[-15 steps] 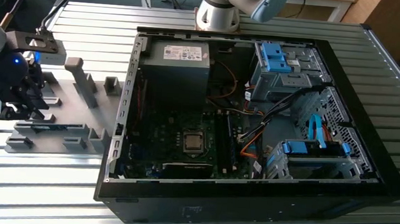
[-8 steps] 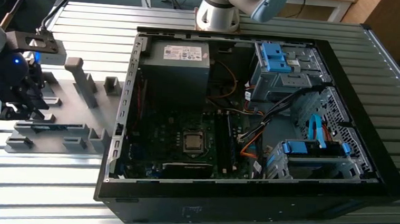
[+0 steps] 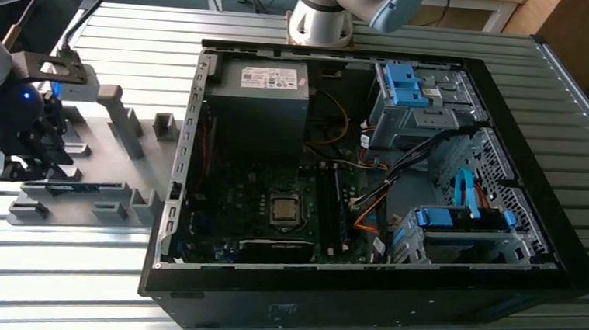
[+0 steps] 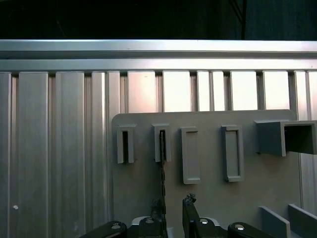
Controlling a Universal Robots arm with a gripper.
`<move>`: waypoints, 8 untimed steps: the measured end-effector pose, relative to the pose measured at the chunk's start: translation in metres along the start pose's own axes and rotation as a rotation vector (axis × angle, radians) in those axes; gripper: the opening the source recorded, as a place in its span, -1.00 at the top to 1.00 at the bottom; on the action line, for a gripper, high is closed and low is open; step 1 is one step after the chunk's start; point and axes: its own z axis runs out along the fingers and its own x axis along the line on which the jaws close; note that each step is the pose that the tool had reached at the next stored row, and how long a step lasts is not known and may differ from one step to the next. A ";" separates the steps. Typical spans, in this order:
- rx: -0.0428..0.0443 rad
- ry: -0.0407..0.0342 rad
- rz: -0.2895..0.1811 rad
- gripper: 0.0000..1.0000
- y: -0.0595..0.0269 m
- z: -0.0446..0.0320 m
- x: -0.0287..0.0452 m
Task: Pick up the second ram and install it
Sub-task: 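Pick up the second ram and move it above second insertion slot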
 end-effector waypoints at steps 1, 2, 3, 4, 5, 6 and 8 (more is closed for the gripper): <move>0.0000 0.0011 0.000 0.39 0.0000 0.0006 0.0001; 0.0001 0.0019 0.000 0.39 -0.0001 0.0013 0.0002; 0.0001 0.0024 0.000 0.39 -0.0001 0.0021 0.0002; 0.0000 0.0029 0.000 0.39 0.0000 0.0026 0.0003; 0.0000 0.0031 0.000 0.39 0.0000 0.0031 0.0004; 0.0000 0.0031 0.000 0.39 0.0001 0.0037 0.0005; 0.0001 0.0030 0.000 0.39 0.0000 0.0050 0.0009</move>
